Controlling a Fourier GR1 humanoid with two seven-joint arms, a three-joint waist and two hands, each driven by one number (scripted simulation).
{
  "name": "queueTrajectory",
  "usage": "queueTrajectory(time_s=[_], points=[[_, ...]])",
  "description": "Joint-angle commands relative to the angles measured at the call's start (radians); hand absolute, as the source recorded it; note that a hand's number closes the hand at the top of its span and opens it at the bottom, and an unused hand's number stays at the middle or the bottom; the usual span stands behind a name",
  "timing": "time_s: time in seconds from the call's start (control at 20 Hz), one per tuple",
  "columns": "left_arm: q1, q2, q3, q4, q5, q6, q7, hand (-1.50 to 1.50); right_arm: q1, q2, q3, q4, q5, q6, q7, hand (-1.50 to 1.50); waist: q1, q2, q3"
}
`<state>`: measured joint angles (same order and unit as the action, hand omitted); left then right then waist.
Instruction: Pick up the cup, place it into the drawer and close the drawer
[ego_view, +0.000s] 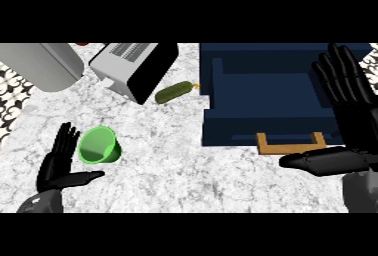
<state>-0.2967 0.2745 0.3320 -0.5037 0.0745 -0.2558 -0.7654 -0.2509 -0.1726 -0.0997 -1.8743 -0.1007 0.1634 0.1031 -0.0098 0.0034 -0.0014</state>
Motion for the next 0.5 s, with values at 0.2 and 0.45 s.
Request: queueTrajectory(time_s=[0.2, 0.45], points=[[-0.111, 0.034, 0.022, 0.295, -0.040, -0.026, -0.227, -1.50, 0.004, -0.035, -0.039, -0.030, -0.043, 0.028, 0.040, -1.50, -0.012, 0.003, -0.002], [-0.116, 0.018, 0.011, 0.319, -0.061, -0.006, -0.285, -1.50, -0.018, -0.025, -0.025, 0.054, -0.013, 0.040, -0.037, -1.50, -0.011, 0.006, -0.002]])
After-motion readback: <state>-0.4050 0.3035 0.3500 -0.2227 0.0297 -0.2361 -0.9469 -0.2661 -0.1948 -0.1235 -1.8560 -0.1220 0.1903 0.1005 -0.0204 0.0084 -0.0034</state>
